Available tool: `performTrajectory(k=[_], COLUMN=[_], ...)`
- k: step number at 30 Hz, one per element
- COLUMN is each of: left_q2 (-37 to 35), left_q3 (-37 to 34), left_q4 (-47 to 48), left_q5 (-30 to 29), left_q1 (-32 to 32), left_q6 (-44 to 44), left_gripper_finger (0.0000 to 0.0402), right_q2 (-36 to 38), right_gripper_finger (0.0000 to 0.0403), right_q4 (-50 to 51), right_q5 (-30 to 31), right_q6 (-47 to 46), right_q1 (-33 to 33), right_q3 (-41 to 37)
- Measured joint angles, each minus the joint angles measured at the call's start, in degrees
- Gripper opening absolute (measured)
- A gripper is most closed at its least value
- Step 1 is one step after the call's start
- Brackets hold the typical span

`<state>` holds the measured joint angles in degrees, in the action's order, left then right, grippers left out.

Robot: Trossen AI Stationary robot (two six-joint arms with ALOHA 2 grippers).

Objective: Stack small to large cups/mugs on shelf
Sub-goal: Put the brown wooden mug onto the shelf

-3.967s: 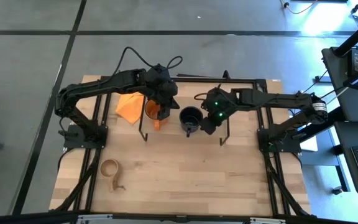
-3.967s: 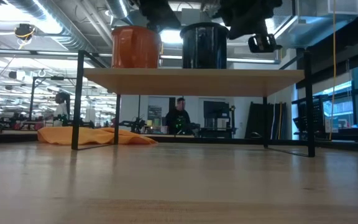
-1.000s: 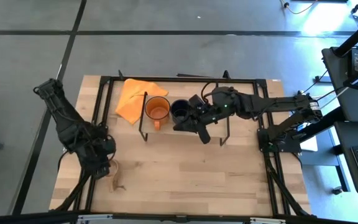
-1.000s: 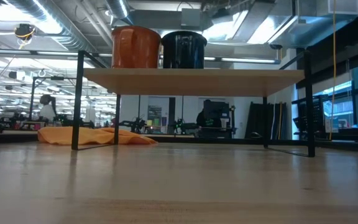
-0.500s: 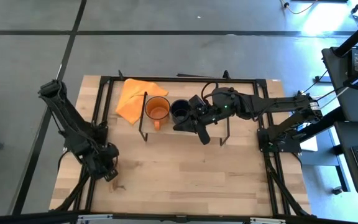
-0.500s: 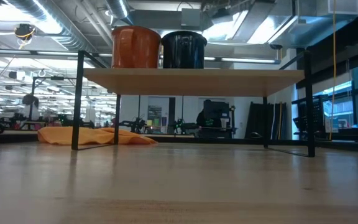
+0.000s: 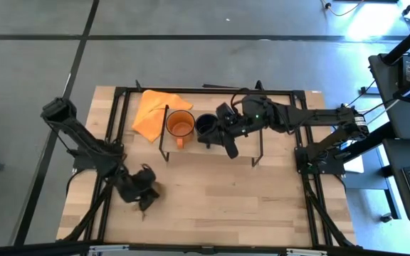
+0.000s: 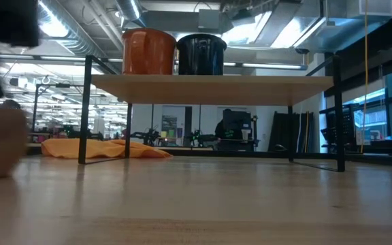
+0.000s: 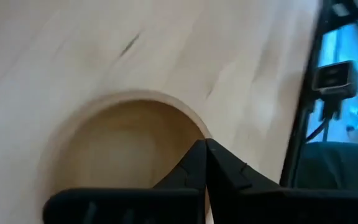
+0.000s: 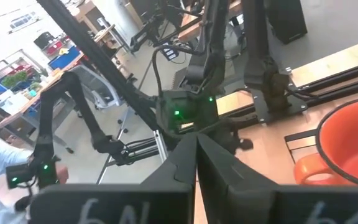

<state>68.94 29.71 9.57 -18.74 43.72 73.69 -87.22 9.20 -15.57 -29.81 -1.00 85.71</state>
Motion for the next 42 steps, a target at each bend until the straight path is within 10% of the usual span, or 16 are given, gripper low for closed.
performTrajectory(k=[8,13,28,33,42], left_q2=[4.88,1.26,-14.17,-7.77,0.59], left_q3=[0.0,0.02,1.47,-0.44,-0.52], left_q4=[-19.13,-13.84,35.6,24.37,7.54], left_q5=[7.23,8.58,4.93,11.71,6.96], left_q1=[-9.4,-9.98,7.89,9.8,5.59], left_q6=[-21.9,-22.49,19.3,22.15,13.8], left_gripper_finger=[0.0,0.0,0.0,0.0,0.0], right_q2=[0.0,0.0,0.0,0.0,0.0], right_gripper_finger=[0.0014,0.0014,0.0014,0.0014,0.0014], right_q4=[0.15,0.48,3.39,3.6,3.59], right_q5=[-0.04,-0.09,-0.13,-0.11,-1.08], right_q6=[-1.59,-1.65,-0.53,0.25,0.35], right_q1=[0.75,0.73,0.79,1.17,3.47], right_q3=[0.0,0.0,0.0,0.0,0.0])
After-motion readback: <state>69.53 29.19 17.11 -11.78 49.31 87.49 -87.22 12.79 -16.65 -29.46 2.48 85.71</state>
